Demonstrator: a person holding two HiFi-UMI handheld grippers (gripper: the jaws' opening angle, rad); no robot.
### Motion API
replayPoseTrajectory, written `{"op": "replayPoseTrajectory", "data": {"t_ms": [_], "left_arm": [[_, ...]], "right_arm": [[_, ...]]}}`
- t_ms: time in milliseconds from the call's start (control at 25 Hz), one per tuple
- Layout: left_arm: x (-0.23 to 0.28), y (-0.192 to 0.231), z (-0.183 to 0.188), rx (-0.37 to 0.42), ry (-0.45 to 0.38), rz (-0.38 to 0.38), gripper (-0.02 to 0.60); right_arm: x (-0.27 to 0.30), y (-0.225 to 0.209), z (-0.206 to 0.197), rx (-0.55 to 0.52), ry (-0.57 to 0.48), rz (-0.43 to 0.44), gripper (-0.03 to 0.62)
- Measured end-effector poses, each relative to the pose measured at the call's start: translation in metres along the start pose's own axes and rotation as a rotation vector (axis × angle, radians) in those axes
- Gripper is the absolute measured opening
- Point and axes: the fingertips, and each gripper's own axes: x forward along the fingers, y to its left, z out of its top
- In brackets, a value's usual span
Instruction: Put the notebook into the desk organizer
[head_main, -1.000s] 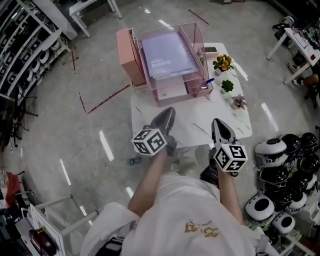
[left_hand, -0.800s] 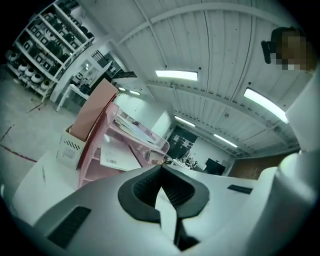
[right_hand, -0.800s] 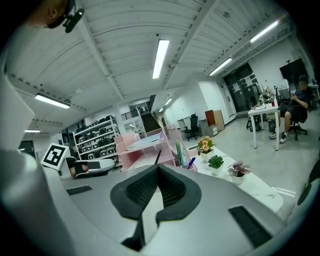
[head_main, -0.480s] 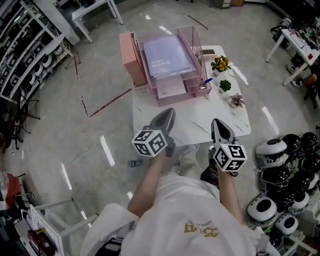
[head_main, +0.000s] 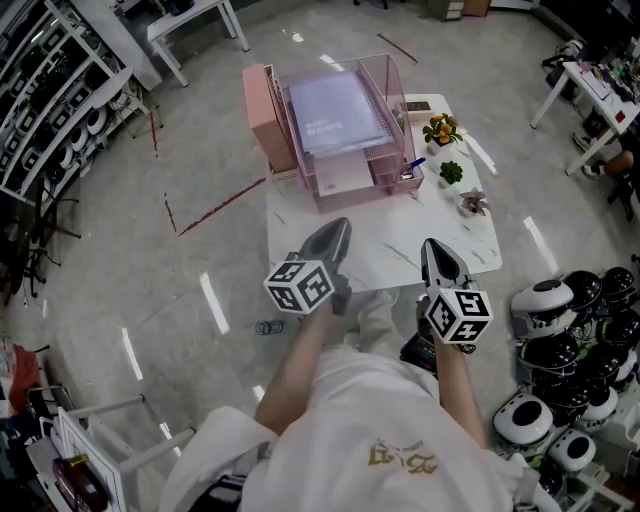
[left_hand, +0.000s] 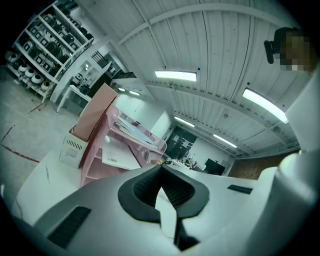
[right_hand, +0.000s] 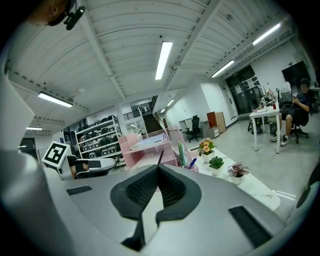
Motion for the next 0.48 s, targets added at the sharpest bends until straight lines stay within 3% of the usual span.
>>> {"op": "replayPoseTrajectory", "data": {"t_ms": [480], "left_arm": [[-0.0033, 0.0054, 0.0001, -0.023, -0.005, 0.010, 0.018]], "right_arm": [[0.0010, 0.0025, 0.0004, 0.001, 0.003, 0.006, 0.011]]}}
